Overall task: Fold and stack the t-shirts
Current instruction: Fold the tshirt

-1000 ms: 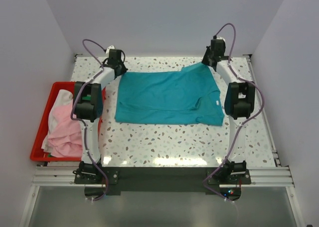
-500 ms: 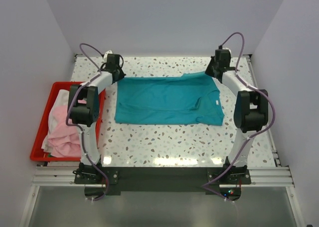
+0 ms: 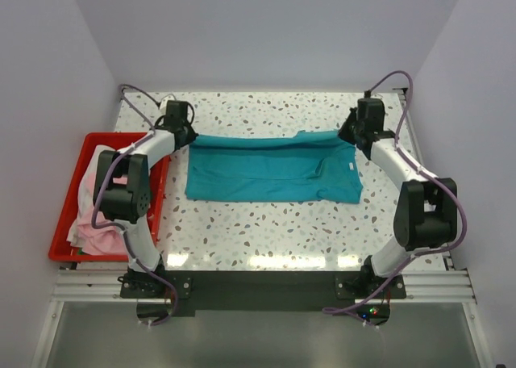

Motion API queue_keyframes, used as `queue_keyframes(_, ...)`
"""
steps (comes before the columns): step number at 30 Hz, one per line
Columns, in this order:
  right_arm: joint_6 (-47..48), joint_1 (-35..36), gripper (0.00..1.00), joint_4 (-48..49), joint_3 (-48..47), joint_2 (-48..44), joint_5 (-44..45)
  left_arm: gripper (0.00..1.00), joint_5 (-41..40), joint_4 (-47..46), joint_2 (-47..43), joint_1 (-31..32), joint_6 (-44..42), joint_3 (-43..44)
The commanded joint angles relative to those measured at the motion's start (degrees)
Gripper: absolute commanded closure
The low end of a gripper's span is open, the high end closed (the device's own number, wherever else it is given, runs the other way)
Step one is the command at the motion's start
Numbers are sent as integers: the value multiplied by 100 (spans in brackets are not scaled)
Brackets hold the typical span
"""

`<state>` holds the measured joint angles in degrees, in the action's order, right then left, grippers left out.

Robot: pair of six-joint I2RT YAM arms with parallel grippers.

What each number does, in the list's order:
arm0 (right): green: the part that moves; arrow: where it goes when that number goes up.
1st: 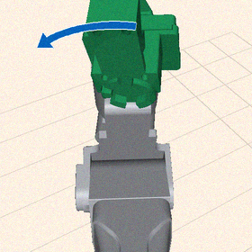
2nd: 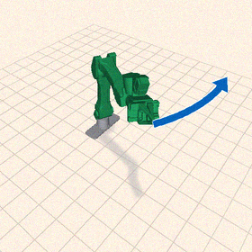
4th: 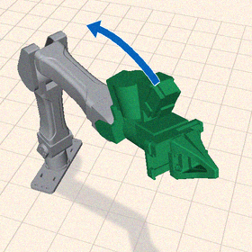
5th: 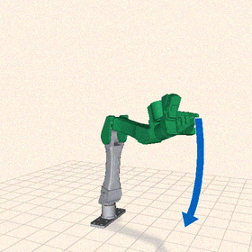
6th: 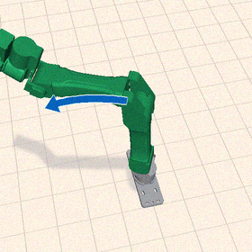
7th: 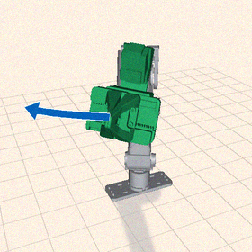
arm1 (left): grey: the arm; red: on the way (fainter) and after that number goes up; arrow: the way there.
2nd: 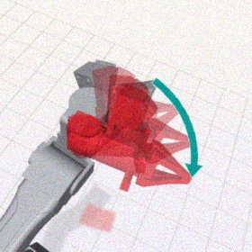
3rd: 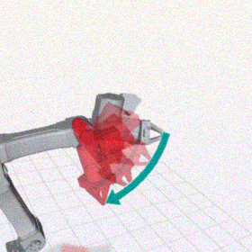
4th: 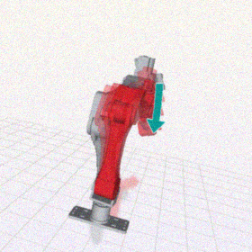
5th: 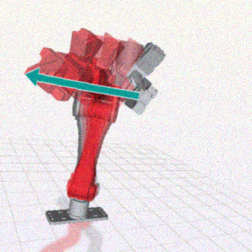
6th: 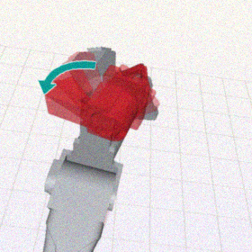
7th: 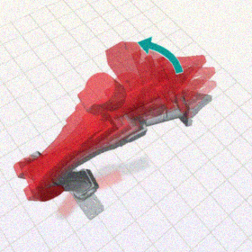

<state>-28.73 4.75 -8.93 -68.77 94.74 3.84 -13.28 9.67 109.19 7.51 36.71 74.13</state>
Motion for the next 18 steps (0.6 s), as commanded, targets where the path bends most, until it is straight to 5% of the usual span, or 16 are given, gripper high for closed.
queue_keyframes(1,-159,-36,100,242,399,-421,-58,97,-105,-308,-406,-65,135,-380)
queue_keyframes(8,-247,-36,100,243,988,-623,-58,96,114,-545,-758,-65,275,-979)
queue_keyframes(11,-273,-36,100,94,1006,-615,-41,83,273,-607,-968,-65,380,-1225)
queue_keyframes(14,-265,-45,80,-152,954,-711,29,57,493,-738,-1328,-65,442,-1541)
queue_keyframes(15,-247,-36,64,-266,936,-772,56,52,510,-721,-1434,-57,460,-1655)
queue_keyframes(18,-133,-36,47,-538,726,-922,126,39,554,-634,-1821,-65,495,-1770)
